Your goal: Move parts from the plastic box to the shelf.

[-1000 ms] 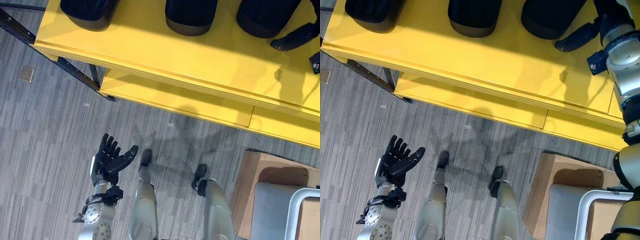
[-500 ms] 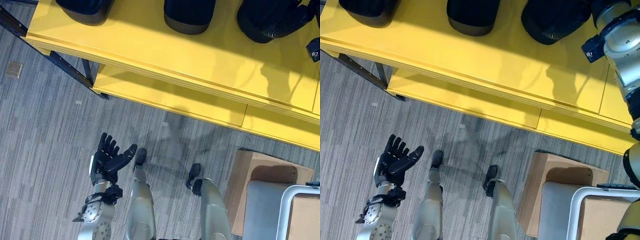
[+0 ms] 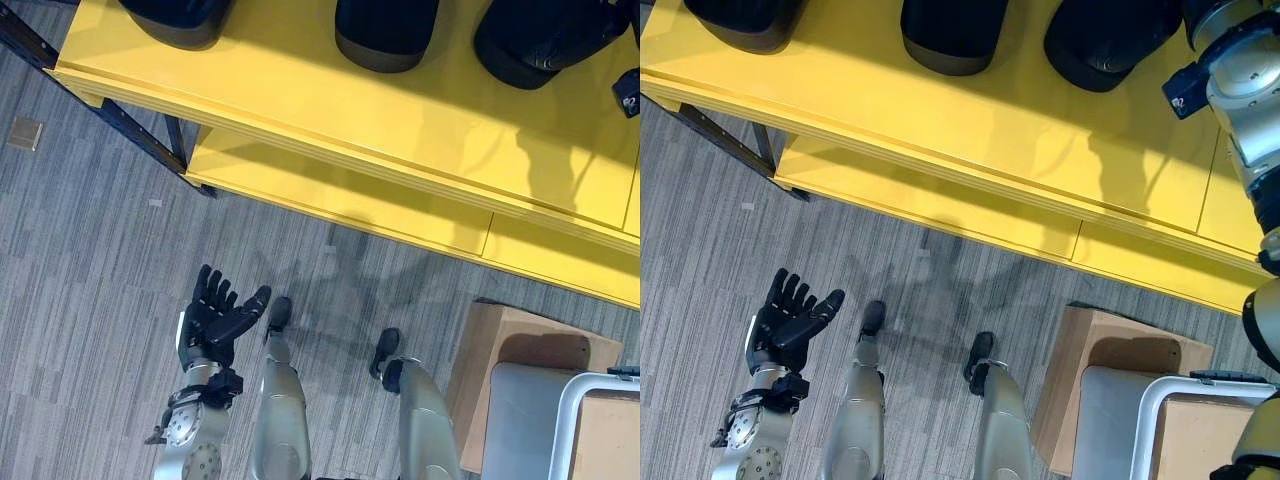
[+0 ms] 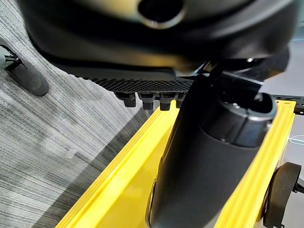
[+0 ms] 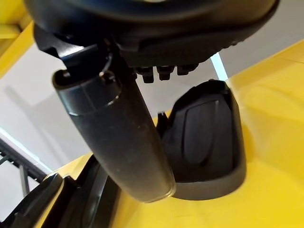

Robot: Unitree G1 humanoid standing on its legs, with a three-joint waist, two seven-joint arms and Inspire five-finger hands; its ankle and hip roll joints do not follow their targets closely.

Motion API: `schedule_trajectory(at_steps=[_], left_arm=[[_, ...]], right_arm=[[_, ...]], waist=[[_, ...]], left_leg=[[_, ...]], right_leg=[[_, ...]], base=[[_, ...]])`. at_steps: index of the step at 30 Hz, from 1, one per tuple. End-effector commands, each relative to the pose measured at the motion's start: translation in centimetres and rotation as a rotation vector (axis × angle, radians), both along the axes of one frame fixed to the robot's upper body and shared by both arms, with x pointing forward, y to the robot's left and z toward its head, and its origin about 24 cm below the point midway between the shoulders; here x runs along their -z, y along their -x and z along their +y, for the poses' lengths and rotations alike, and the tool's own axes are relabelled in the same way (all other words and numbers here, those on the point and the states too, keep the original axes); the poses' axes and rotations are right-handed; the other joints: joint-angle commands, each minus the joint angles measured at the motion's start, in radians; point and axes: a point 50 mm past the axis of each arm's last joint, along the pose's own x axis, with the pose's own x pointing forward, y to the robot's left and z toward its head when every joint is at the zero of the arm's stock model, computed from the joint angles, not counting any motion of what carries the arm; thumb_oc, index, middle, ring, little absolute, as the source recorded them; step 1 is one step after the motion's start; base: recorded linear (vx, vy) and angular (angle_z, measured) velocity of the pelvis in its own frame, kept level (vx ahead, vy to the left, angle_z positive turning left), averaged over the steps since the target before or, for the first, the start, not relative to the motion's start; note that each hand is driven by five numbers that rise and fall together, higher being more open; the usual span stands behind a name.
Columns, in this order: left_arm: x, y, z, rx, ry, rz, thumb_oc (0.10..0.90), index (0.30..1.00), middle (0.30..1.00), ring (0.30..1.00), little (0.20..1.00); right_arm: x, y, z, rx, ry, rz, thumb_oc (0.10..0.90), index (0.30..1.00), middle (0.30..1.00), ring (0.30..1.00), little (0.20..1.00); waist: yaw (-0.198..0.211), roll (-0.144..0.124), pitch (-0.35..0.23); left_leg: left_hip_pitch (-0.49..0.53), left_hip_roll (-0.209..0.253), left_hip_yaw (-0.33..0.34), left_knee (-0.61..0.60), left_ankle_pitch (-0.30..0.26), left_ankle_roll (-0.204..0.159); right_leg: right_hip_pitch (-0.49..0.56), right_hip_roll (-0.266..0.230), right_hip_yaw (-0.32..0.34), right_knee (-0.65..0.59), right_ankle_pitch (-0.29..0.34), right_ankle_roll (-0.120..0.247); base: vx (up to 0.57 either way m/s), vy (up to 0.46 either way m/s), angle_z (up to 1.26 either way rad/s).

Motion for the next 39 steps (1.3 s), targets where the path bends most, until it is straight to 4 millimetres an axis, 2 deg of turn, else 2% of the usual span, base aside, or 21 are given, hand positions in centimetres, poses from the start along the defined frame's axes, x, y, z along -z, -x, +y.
schedule_trajectory(at_steps=[1, 7, 12, 15, 16, 26, 27, 33, 39], left_arm=[[-4.3, 0.2, 1.5, -0.029, -0.069, -0.216, 0.900, 1.000, 1.000, 1.000, 1.000], [-4.3, 0.0, 1.3, -0.023, -0.073, -0.219, 0.900, 1.000, 1.000, 1.000, 1.000], [-4.3, -0.1, 0.9, -0.008, -0.061, -0.224, 0.900, 1.000, 1.000, 1.000, 1.000], [-4.4, -0.1, 0.8, -0.004, -0.062, -0.227, 0.900, 1.000, 1.000, 1.000, 1.000], [-4.4, -0.2, 0.7, -0.002, -0.057, -0.230, 0.900, 1.000, 1.000, 1.000, 1.000], [-4.5, -0.5, 0.3, 0.011, -0.050, -0.233, 0.900, 1.000, 1.000, 1.000, 1.000], [-4.5, -0.6, 0.1, 0.014, -0.042, -0.233, 0.900, 1.000, 1.000, 1.000, 1.000], [-4.4, -0.7, -0.1, 0.022, -0.033, -0.227, 0.900, 1.000, 1.000, 1.000, 1.000], [-4.3, -0.6, -0.1, 0.023, -0.032, -0.224, 0.900, 1.000, 1.000, 1.000, 1.000]], right_arm=[[-7.7, 3.8, -0.4, 0.007, -0.069, -0.307, 0.900, 1.000, 1.000, 1.000, 1.000], [-6.6, 3.1, -1.3, 0.048, -0.103, -0.273, 0.900, 1.000, 1.000, 1.000, 1.000], [-4.7, 2.0, -2.6, 0.075, -0.201, -0.222, 0.900, 1.000, 1.000, 1.000, 1.000], [-4.1, 1.8, -2.6, 0.066, -0.224, -0.215, 0.900, 1.000, 1.000, 1.000, 1.000], [-3.4, 1.3, -2.5, 0.046, -0.253, -0.201, 0.900, 1.000, 1.000, 1.000, 1.000], [-0.9, 0.5, -1.8, -0.092, -0.418, -0.200, 0.900, 1.000, 1.000, 1.000, 1.000], [0.3, 0.3, -1.7, -0.154, -0.510, -0.198, 0.900, 1.000, 1.000, 1.000, 1.000], [2.6, 0.3, -0.7, -0.246, -0.522, -0.166, 0.900, 1.000, 1.000, 1.000, 1.000], [4.7, 0.8, -1.4, -0.252, -0.498, -0.116, 0.900, 1.000, 1.000, 1.000, 1.000]], waist=[[0.022, -0.018, -0.011], [0.032, -0.007, 0.000], [0.037, 0.006, 0.012], [0.038, 0.007, 0.014], [0.037, 0.008, 0.017], [0.034, 0.002, 0.021], [0.030, 0.000, 0.023], [0.017, -0.010, 0.019], [0.002, -0.019, 0.014]], left_leg=[[0.199, 0.043, 0.068, -0.080, -0.070, -0.005], [0.187, 0.040, 0.060, -0.079, -0.066, -0.004], [0.183, 0.037, 0.060, -0.077, -0.068, 0.000], [0.183, 0.036, 0.061, -0.075, -0.069, 0.001], [0.183, 0.036, 0.059, -0.072, -0.072, 0.002], [0.180, 0.033, 0.053, -0.067, -0.071, 0.003], [0.184, 0.033, 0.052, -0.068, -0.072, 0.004], [0.192, 0.033, 0.060, -0.073, -0.074, 0.003], [0.206, 0.032, 0.066, -0.072, -0.080, 0.004]], right_leg=[[0.102, -0.023, 0.014, -0.108, 0.008, 0.062], [0.086, -0.026, 0.014, -0.094, 0.005, 0.061], [0.074, -0.029, 0.017, -0.090, 0.013, 0.065], [0.074, -0.028, 0.019, -0.090, 0.015, 0.066], [0.072, -0.028, 0.021, -0.087, 0.016, 0.066], [0.073, -0.030, 0.020, -0.094, 0.024, 0.068], [0.078, -0.031, 0.021, -0.096, 0.026, 0.068], [0.086, -0.028, 0.022, -0.108, 0.035, 0.068], [0.095, -0.028, 0.026, -0.112, 0.035, 0.069]], base=[[0.00, 0.000, 0.00], [-0.01, 0.001, 0.05], [0.00, 0.001, 0.01], [0.00, 0.000, 0.00], [0.00, 0.000, 0.00], [0.00, 0.000, 0.00], [0.00, 0.000, 0.00], [-0.01, 0.005, 0.01], [0.00, 0.000, 0.00]])
